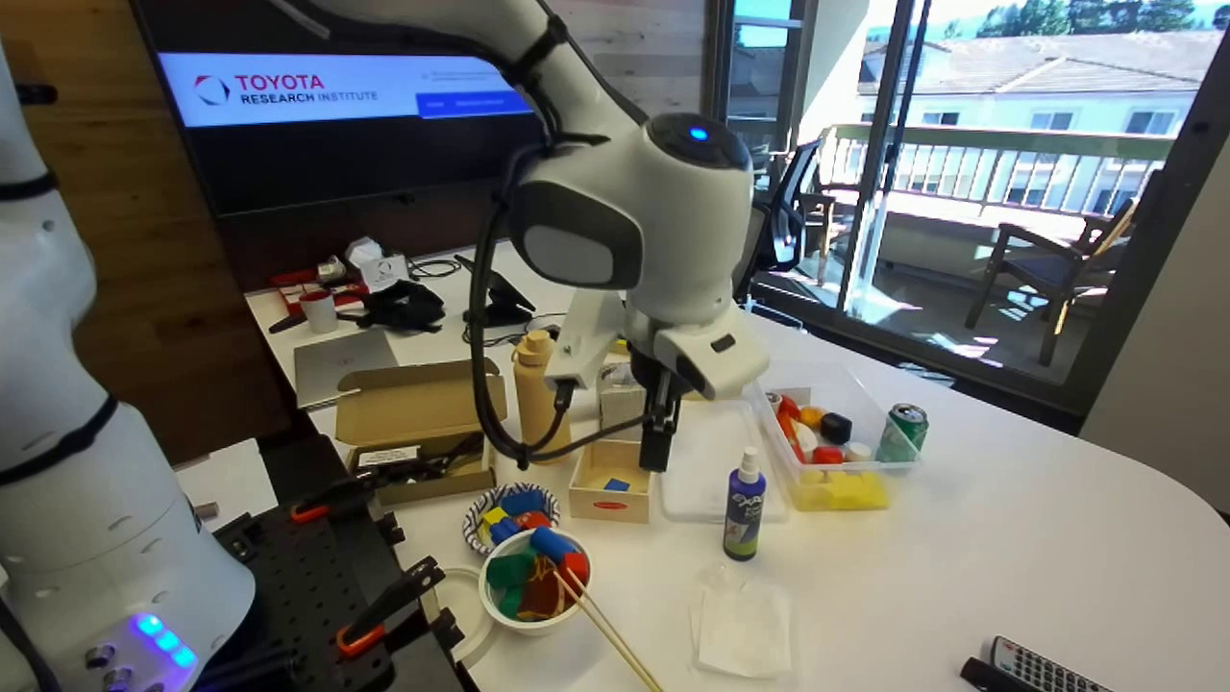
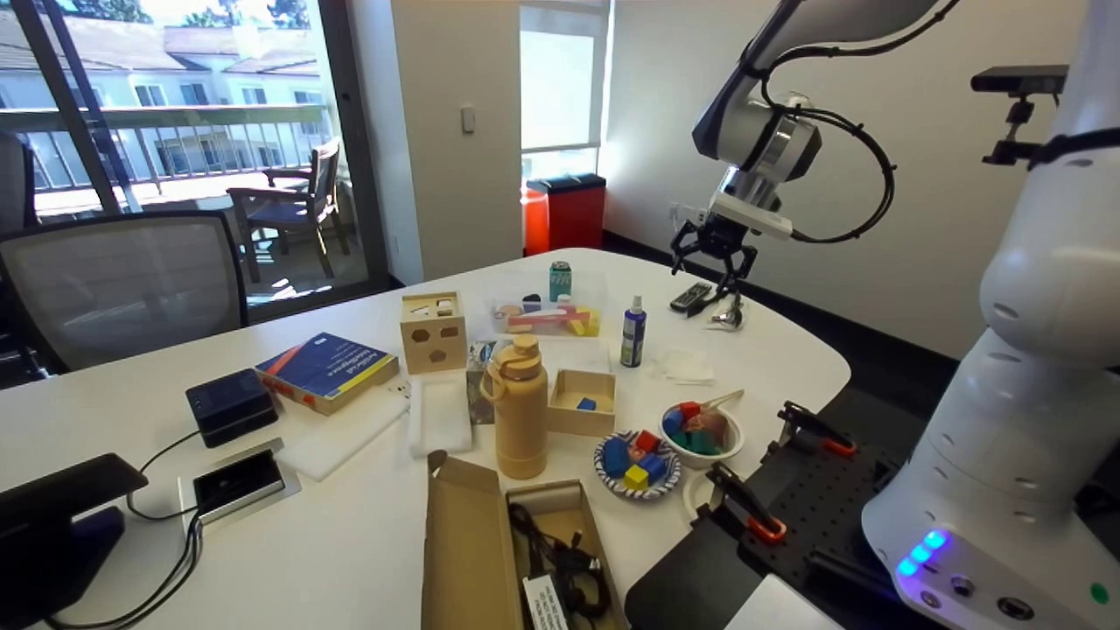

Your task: Use the chopsticks to stir the blocks in the white bowl.

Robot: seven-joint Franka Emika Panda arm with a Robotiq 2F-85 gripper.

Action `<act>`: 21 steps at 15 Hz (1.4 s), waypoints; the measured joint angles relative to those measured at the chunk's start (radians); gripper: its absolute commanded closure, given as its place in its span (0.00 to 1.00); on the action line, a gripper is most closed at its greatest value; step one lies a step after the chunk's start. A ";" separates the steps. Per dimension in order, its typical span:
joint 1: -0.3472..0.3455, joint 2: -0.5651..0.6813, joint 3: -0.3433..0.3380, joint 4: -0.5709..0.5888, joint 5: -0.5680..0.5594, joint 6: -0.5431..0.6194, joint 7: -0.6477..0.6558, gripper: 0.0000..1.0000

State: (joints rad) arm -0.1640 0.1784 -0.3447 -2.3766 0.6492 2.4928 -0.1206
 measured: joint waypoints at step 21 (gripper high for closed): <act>-0.247 0.608 0.115 0.289 0.051 0.026 0.306 0.00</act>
State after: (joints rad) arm -0.4111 0.7865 -0.2295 -2.0880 0.6997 2.5187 0.1853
